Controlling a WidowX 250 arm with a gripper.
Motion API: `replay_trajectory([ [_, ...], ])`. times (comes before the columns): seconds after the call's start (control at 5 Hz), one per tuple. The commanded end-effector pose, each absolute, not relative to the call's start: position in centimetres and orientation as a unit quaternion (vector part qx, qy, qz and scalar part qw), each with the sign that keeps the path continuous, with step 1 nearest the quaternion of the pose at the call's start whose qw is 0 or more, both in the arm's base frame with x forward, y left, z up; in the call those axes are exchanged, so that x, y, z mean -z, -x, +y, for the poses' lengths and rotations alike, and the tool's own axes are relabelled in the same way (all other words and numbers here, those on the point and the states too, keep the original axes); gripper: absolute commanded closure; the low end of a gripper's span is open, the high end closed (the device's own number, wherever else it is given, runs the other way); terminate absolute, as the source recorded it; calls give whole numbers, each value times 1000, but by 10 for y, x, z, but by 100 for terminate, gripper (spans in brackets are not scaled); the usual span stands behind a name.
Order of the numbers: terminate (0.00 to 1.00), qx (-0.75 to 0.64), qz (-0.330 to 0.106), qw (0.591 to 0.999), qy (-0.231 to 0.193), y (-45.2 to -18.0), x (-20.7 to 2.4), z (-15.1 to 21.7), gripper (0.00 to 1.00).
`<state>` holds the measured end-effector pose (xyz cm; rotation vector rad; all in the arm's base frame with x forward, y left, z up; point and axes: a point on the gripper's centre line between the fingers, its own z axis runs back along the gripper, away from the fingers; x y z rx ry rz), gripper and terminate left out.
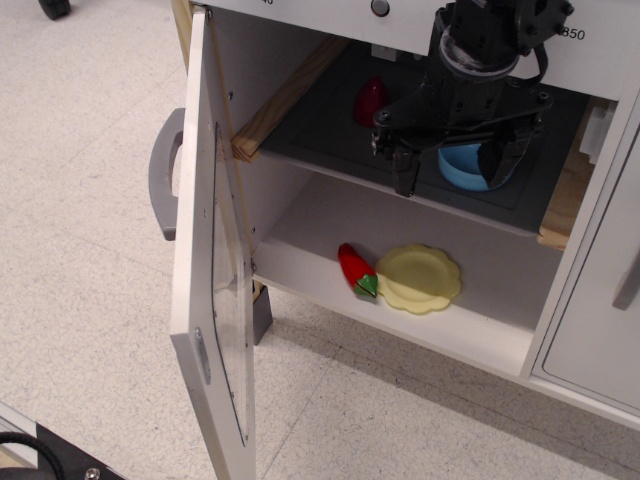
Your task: Close oven
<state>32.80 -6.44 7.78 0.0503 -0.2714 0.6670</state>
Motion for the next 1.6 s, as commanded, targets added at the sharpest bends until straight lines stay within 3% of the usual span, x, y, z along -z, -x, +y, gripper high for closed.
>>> replay_trajectory([
  [0.0,0,-326,-133,936,-25,-328,-78,-64,0],
  [0.2,0,-278,-113,953,-31,-308,-95,-54,0],
  [0.6,0,-248,-136,959,-32,-274,-136,-12,0],
  [0.8,0,-231,-139,961,-53,-262,-148,12,0],
  [1.4,0,-268,-139,951,-63,-222,-140,58,0],
])
